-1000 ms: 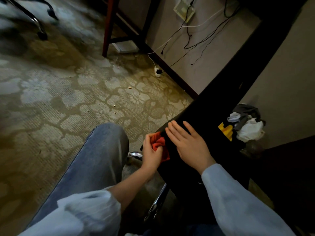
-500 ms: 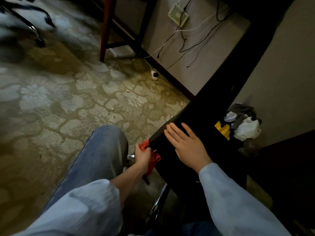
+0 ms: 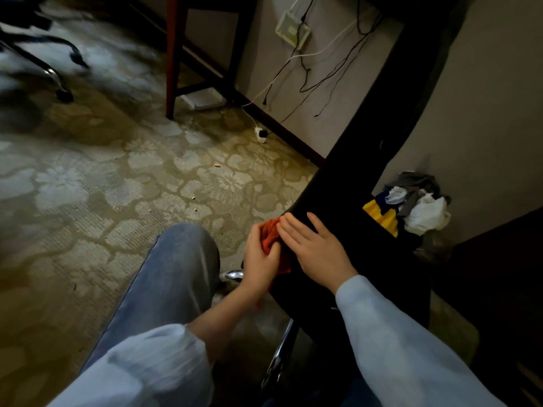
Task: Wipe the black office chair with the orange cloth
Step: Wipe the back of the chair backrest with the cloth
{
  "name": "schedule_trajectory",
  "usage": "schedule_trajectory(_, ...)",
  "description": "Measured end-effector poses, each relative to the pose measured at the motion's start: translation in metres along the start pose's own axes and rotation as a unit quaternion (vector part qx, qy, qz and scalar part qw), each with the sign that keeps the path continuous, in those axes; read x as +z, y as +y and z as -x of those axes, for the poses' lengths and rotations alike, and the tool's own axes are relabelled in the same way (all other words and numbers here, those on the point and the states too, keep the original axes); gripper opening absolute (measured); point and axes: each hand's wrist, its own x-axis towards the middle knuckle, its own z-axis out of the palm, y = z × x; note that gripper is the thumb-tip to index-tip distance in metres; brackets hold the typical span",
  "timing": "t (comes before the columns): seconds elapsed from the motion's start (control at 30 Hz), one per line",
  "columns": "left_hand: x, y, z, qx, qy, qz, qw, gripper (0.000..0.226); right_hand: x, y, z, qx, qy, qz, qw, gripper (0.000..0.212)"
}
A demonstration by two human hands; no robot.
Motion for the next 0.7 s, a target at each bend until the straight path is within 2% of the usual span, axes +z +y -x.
schedule_trajectory(0.1, -0.006, 0.003, -0.007, -0.006, -0.022, -0.066, 0.998, 0.031, -0.003, -0.002, 0.002, -0.004, -0.009, -0.005, 1.000, 0.056)
schedule_trajectory(0.2, -0.017, 0.015, -0.012, -0.029, -0.056, -0.108, 0.992, 0.017, -0.005, -0.005, 0.005, -0.018, 0.005, 0.023, 1.000, 0.049)
schedule_trajectory(0.3, -0.026, 0.024, -0.014, -0.044, -0.047, -0.106, 0.992, 0.018, -0.009, -0.011, 0.014, -0.001, 0.000, 0.006, 1.000, 0.064)
schedule_trajectory(0.37, -0.026, 0.036, -0.010, -0.020, -0.042, -0.110, 0.993, 0.019, -0.014, -0.017, 0.023, 0.009, -0.002, 0.010, 1.000, 0.060)
schedule_trajectory(0.5, -0.019, 0.062, 0.003, 0.045, -0.092, -0.129, 0.986, 0.020, -0.038, -0.031, 0.039, 0.011, 0.011, 0.012, 1.000, 0.026)
schedule_trajectory(0.7, -0.006, 0.083, 0.037, 0.089, -0.185, -0.153, 0.967, 0.026, -0.072, -0.045, 0.062, 0.033, 0.045, -0.012, 0.998, 0.031)
